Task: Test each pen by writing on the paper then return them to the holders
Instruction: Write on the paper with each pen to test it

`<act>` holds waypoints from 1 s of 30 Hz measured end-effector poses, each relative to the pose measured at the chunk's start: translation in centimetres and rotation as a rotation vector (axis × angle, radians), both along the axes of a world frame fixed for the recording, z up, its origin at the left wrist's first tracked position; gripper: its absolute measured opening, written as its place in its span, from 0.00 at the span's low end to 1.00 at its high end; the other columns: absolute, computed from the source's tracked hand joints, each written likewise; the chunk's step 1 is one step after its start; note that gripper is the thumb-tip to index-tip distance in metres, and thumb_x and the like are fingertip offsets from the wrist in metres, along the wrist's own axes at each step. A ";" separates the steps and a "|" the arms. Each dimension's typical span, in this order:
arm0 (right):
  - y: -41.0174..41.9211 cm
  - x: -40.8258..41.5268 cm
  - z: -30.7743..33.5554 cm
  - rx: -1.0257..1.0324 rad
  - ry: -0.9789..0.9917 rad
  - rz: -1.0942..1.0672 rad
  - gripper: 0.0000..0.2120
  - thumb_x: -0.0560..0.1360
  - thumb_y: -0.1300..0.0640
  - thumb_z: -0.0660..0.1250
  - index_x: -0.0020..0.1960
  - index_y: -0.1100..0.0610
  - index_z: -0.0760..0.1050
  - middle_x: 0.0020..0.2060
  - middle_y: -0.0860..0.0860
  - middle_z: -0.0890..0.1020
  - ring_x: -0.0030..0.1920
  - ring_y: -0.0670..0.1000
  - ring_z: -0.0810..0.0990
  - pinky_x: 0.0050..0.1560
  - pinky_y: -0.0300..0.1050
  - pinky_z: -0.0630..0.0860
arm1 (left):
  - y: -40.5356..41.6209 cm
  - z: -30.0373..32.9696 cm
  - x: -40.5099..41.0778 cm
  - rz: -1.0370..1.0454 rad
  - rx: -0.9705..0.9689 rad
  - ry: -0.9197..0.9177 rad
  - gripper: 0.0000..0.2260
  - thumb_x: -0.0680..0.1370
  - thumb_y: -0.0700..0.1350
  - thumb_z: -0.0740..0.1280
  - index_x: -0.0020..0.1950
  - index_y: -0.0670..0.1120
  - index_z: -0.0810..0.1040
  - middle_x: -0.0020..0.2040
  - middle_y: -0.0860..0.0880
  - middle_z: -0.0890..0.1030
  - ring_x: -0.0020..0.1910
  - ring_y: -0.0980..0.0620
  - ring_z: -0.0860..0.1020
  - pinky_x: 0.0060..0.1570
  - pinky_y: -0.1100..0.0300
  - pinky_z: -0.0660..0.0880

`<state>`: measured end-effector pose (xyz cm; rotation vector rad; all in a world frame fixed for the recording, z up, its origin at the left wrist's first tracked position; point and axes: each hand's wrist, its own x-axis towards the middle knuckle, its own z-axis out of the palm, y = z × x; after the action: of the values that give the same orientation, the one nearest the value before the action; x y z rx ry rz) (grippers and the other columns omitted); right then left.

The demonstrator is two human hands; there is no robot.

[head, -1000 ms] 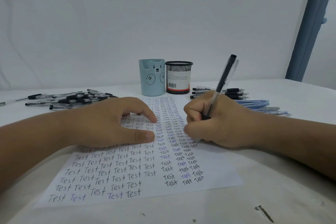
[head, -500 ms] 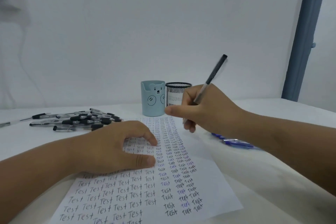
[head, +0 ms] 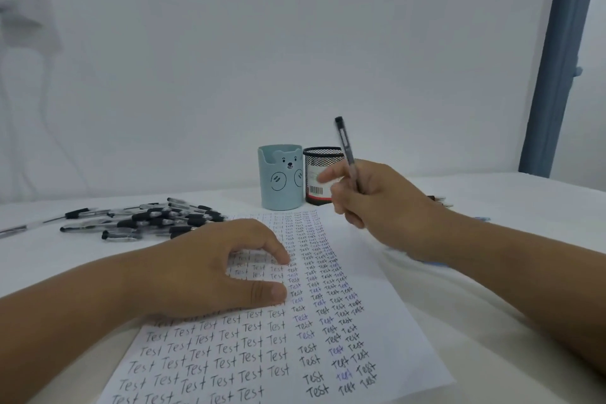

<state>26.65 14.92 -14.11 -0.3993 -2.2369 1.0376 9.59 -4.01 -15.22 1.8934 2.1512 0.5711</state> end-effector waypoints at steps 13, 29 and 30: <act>-0.7 0.7 -0.1 0.472 -0.180 -0.028 0.04 0.83 0.49 0.61 0.55 0.41 0.73 0.34 0.40 0.73 0.35 0.37 0.71 0.37 0.33 0.65 | 0.0 0.1 0.1 0.003 -0.003 0.004 0.23 0.67 0.72 0.69 0.60 0.72 0.75 0.63 0.75 0.71 0.64 0.74 0.67 0.71 0.60 0.64; 1.5 0.7 0.0 0.402 -0.090 -0.108 0.10 0.80 0.52 0.68 0.58 0.44 0.83 0.40 0.41 0.78 0.43 0.42 0.76 0.43 0.28 0.67 | 0.2 -0.1 -0.1 -0.012 0.022 0.004 0.22 0.67 0.71 0.69 0.60 0.73 0.74 0.64 0.75 0.71 0.64 0.75 0.67 0.69 0.64 0.63; 2.1 0.8 0.3 0.413 -0.092 -0.158 0.10 0.80 0.53 0.68 0.60 0.46 0.83 0.42 0.42 0.78 0.43 0.42 0.76 0.43 0.27 0.67 | 0.1 -0.1 -0.1 -0.016 0.029 0.005 0.22 0.67 0.71 0.69 0.60 0.73 0.74 0.63 0.76 0.71 0.63 0.76 0.67 0.68 0.65 0.63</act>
<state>27.44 17.07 -13.79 -0.4385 -2.3818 0.4663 9.45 -3.86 -15.35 1.9273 2.1399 0.5981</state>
